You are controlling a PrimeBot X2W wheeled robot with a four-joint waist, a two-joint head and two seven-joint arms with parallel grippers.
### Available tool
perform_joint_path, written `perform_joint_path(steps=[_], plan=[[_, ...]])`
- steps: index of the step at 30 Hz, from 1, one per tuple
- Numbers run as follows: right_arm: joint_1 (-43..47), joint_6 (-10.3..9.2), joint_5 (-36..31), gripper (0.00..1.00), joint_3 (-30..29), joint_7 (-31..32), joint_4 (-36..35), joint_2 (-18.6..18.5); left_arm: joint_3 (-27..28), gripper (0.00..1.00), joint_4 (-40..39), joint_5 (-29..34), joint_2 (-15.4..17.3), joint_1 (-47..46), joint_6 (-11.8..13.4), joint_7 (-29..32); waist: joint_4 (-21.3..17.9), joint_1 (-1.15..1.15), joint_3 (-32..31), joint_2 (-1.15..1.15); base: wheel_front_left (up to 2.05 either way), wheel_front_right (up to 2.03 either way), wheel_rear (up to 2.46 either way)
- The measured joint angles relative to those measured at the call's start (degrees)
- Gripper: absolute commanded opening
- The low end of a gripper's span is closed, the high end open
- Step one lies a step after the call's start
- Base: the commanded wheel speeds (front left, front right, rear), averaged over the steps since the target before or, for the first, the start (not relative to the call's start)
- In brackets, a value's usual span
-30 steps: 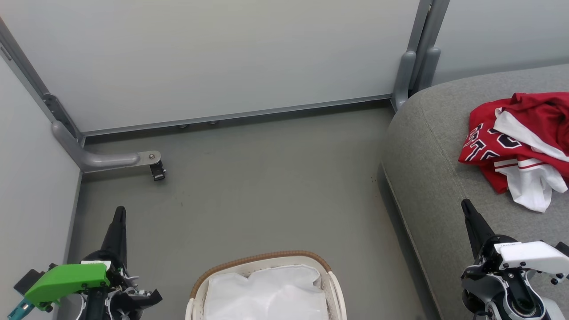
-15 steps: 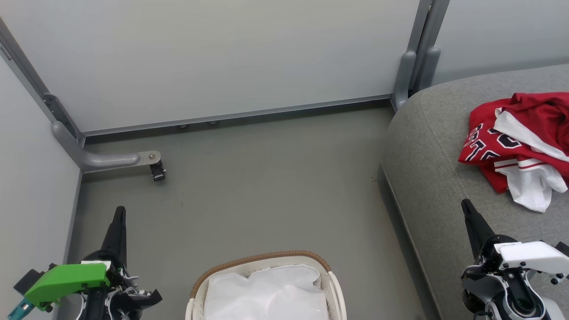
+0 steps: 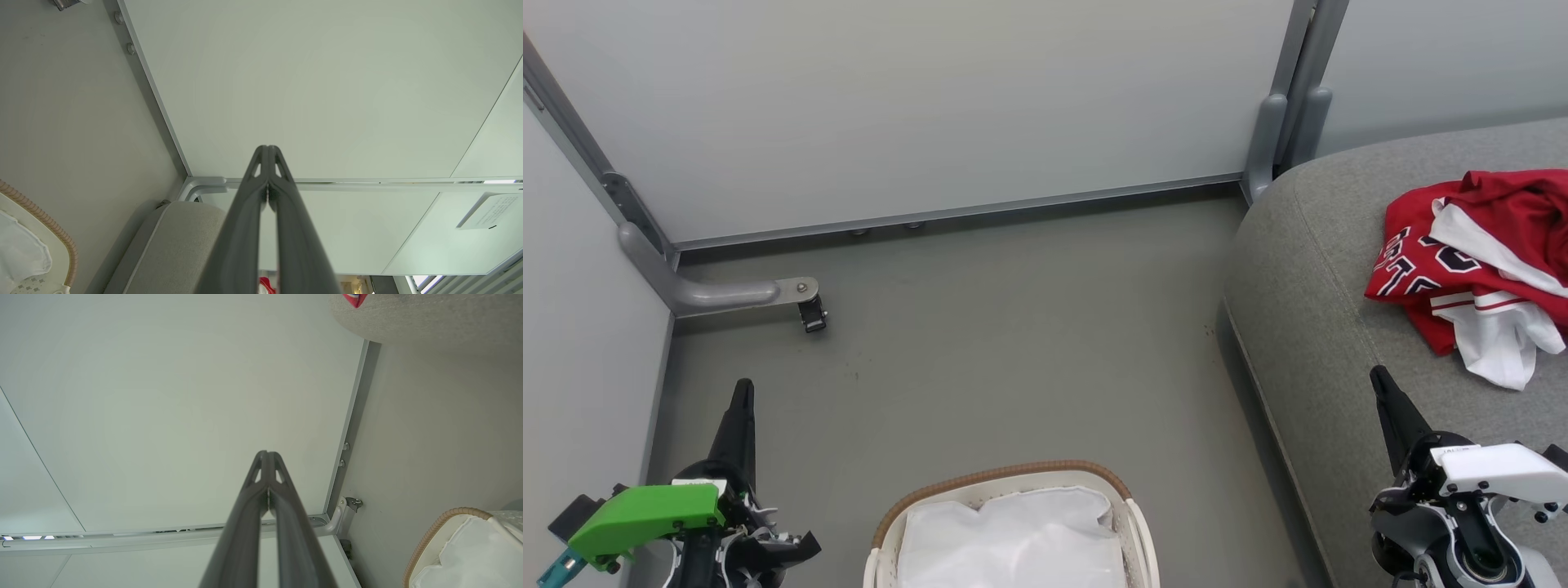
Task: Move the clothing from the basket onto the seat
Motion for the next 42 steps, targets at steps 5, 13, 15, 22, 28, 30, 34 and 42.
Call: perform_joint_path(steps=[5,13,15,22,28,30,34,42], plan=[[0.0,0.0,0.0,0.0,0.0,0.0,0.0,0.0,0.0,0.0,-0.02,0.0,0.0,0.0,0.0,0.0,0.0,0.0,0.0,0.0,0.0,0.0,0.0],[0.0,0.0,0.0,0.0,0.0,0.0,0.0,0.0,0.0,0.0,-0.01,0.0,0.0,0.0,0.0,0.0,0.0,0.0,0.0,0.0,0.0,0.0,0.0],[0.0,0.0,0.0,0.0,0.0,0.0,0.0,0.0,0.0,0.0,0.0,0.0,0.0,0.0,0.0,0.0,0.0,0.0,0.0,0.0,0.0,0.0,0.0],[0.0,0.0,0.0,0.0,0.0,0.0,0.0,0.0,0.0,0.0,0.0,-0.01,0.0,0.0,0.0,0.0,0.0,0.0,0.0,0.0,0.0,0.0,0.0],[0.0,0.0,0.0,0.0,0.0,0.0,0.0,0.0,0.0,0.0,0.0,-0.01,0.0,0.0,0.0,0.0,0.0,0.0,0.0,0.0,0.0,0.0,0.0],[0.0,0.0,0.0,0.0,0.0,0.0,0.0,0.0,0.0,0.0,0.0,-0.01,0.0,0.0,0.0,0.0,0.0,0.0,0.0,0.0,0.0,0.0,0.0],[0.0,0.0,0.0,0.0,0.0,0.0,0.0,-0.01,0.0,0.0,0.0,-0.01,0.0,0.0,0.0,0.0,0.0,0.0,0.0,0.0,0.0,0.0,0.0],[0.0,0.0,0.0,0.0,0.0,0.0,0.0,-0.01,0.0,0.0,0.0,-0.01,0.0,0.0,0.0,0.0,0.0,0.0,0.0,0.0,0.0,0.0,0.0]])
